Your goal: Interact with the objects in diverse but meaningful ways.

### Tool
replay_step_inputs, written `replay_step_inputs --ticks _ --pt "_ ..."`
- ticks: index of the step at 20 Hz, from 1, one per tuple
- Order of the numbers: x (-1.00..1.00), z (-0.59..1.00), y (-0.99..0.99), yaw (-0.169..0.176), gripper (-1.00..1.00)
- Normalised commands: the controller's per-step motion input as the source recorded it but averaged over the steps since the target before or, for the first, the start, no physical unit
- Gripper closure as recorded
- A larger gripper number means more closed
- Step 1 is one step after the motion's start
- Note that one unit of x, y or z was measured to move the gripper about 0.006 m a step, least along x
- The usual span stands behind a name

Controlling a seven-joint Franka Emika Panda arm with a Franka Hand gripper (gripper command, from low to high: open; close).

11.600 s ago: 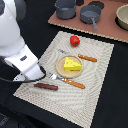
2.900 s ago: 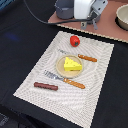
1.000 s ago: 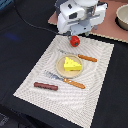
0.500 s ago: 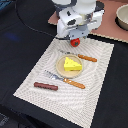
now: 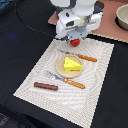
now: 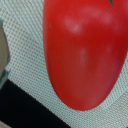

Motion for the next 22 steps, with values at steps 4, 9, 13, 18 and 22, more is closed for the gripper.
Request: replay_step_inputs --ticks 4,9,13,18,22 --pt "-0.27 -0.05 0.06 -0.018 1.0" --pt "-0.19 -0.06 0.09 -0.009 1.0" --pt "-0.09 -0.14 0.07 -0.013 1.0" --pt "0.0 -0.27 0.02 -0.021 1.0" --pt "0.0 -0.39 0.0 -0.029 1.0"
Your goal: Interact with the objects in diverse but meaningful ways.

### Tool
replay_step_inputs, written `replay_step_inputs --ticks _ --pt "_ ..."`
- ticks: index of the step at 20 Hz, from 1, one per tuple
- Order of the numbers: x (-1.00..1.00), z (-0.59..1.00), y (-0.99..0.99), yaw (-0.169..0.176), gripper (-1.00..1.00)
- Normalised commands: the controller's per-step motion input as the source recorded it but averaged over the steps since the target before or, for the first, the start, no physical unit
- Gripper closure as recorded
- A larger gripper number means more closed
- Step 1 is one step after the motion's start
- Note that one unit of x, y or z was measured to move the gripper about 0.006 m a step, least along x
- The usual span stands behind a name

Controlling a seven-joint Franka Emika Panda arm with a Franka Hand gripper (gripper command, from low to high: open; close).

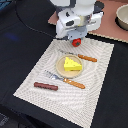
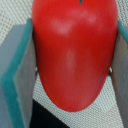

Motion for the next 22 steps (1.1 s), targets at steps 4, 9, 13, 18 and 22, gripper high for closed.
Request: replay_step_inputs --ticks 4,9,13,18,22 --pt "-0.14 0.24 -0.11 -0.059 1.0" --pt "-0.2 -0.14 -0.11 -0.041 1.0" --pt "-0.05 -0.57 -0.09 -0.017 1.0" --pt "-0.03 0.01 0.0 -0.019 1.0" --pt "-0.16 1.0 0.11 -0.108 1.0"
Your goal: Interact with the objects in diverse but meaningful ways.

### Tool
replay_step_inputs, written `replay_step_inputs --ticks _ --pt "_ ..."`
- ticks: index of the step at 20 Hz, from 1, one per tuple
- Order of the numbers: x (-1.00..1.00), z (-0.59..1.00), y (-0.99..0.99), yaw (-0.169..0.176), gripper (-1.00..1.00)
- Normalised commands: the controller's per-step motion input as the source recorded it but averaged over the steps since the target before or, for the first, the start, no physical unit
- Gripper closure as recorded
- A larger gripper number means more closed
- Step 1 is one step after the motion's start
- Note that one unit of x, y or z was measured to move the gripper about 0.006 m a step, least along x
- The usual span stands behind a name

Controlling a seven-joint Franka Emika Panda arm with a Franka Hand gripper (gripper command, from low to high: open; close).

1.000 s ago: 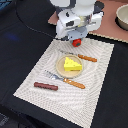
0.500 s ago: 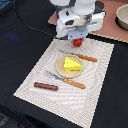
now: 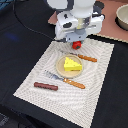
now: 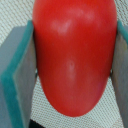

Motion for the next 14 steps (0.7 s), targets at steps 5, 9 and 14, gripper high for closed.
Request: replay_step_inputs --ticks 5,9,14 --pt "-0.19 1.0 0.15 -0.108 1.0" --pt "-0.18 1.0 0.21 -0.075 1.0" --pt "-0.4 1.0 0.36 -0.023 1.0"
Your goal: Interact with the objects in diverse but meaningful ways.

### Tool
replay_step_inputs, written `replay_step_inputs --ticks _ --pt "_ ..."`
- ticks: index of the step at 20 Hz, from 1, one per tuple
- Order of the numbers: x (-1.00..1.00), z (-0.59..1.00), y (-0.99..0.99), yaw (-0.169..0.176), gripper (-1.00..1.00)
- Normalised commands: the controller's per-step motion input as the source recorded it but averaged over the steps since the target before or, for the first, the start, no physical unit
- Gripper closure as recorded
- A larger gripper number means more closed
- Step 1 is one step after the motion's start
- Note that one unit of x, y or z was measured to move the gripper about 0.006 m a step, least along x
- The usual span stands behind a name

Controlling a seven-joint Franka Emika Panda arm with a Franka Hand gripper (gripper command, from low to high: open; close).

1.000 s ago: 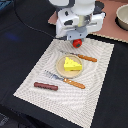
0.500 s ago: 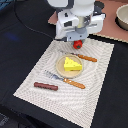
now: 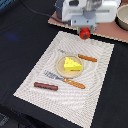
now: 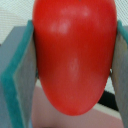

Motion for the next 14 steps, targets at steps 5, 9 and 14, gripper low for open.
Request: replay_step_inputs --ticks 5,9,14 --pt "-0.73 0.59 0.49 0.028 1.0" --pt "-0.64 0.26 0.45 0.071 1.0" --pt "-0.55 -0.05 0.41 0.091 1.0"
